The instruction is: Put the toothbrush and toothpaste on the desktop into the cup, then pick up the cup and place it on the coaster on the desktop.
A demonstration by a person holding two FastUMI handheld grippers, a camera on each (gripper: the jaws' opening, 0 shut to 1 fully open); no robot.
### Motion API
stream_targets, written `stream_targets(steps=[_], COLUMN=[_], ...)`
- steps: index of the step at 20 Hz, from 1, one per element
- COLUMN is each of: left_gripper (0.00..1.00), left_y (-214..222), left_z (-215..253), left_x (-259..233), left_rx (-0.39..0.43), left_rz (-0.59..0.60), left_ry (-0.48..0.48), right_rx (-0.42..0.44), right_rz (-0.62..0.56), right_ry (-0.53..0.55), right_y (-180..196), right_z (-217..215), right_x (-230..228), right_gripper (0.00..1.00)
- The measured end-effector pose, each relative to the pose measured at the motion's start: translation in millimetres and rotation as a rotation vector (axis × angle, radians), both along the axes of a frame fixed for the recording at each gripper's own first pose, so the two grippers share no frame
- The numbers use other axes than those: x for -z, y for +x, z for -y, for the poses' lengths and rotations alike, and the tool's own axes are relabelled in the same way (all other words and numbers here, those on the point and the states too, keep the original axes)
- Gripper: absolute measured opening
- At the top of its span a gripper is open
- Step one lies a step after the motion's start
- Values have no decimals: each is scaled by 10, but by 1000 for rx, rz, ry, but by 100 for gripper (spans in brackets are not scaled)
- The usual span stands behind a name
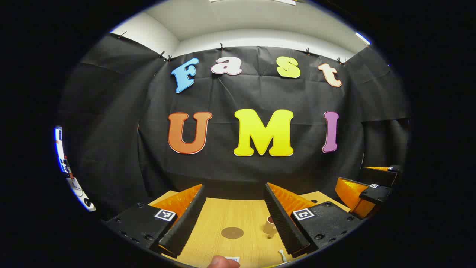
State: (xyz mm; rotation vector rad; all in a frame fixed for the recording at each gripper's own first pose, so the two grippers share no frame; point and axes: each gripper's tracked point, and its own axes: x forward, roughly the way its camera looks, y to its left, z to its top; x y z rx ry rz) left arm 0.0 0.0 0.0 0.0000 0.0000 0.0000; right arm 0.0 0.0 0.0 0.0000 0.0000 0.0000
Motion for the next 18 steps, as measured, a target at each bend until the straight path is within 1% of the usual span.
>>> stream_targets(steps=[4, 5, 7, 8, 18], left_gripper=[98, 98, 98, 98, 98], left_y=[21, 14, 15, 14, -18], left_z=[-4, -7, -25, -44, -61], left_x=[-14, -15, -7, 1, -15], left_rx=[8, 9, 4, 1, -11], left_rz=[6, 6, 5, 2, 5], left_ry=[6, 7, 5, 6, 15], right_rx=[2, 1, 1, 3, -5], right_rz=[3, 3, 6, 3, -2], right_ry=[-1, 3, 2, 3, 7], right_y=[29, 34, 39, 49, 70], right_z=[-32, -46, -53, -47, -81], right_x=[-10, -17, -25, -21, -9], right_gripper=[98, 95, 95, 98, 98])
